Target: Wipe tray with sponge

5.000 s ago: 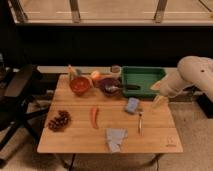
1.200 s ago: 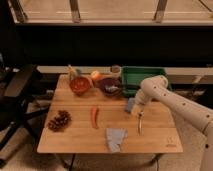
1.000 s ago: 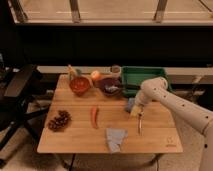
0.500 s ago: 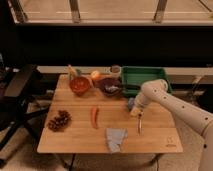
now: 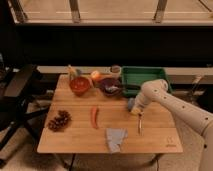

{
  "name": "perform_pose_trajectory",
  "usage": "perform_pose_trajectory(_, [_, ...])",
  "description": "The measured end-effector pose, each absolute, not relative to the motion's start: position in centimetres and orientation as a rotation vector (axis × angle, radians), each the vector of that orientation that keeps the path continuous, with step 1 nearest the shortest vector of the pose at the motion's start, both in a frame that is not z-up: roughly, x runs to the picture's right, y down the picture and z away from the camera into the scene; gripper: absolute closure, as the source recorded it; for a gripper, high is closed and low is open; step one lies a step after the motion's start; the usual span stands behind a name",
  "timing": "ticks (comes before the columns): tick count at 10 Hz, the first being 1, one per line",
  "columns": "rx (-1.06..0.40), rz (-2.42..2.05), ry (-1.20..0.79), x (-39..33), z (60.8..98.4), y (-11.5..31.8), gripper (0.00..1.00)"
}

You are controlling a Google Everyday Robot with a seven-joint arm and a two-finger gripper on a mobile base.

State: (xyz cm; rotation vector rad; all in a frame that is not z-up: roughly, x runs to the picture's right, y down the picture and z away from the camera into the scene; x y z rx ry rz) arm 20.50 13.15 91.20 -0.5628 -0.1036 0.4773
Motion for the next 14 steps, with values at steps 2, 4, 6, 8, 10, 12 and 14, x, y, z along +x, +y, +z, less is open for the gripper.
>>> perform_pose_trajectory(2, [-0.566,0.476,-0.104,20.4,91.2,13.3,1.0])
perform_pose_trajectory(4, [-0.565,0.477,-0.101,20.5,91.0,13.2,1.0])
perform_pose_trajectory(6, [-0.559,0.502,-0.1,22.2,88.5,13.0,1.0])
perform_pose_trajectory(8, [-0.559,0.507,-0.102,23.4,85.9,12.1,1.0])
perform_pose_trajectory(10, [-0.56,0.502,-0.104,23.2,85.9,12.0,1.0])
perform_pose_trajectory(12, [-0.554,0.505,-0.1,23.3,85.9,12.0,1.0])
perform_pose_trajectory(14, [-0.525,0.551,-0.07,24.6,85.3,11.3,1.0])
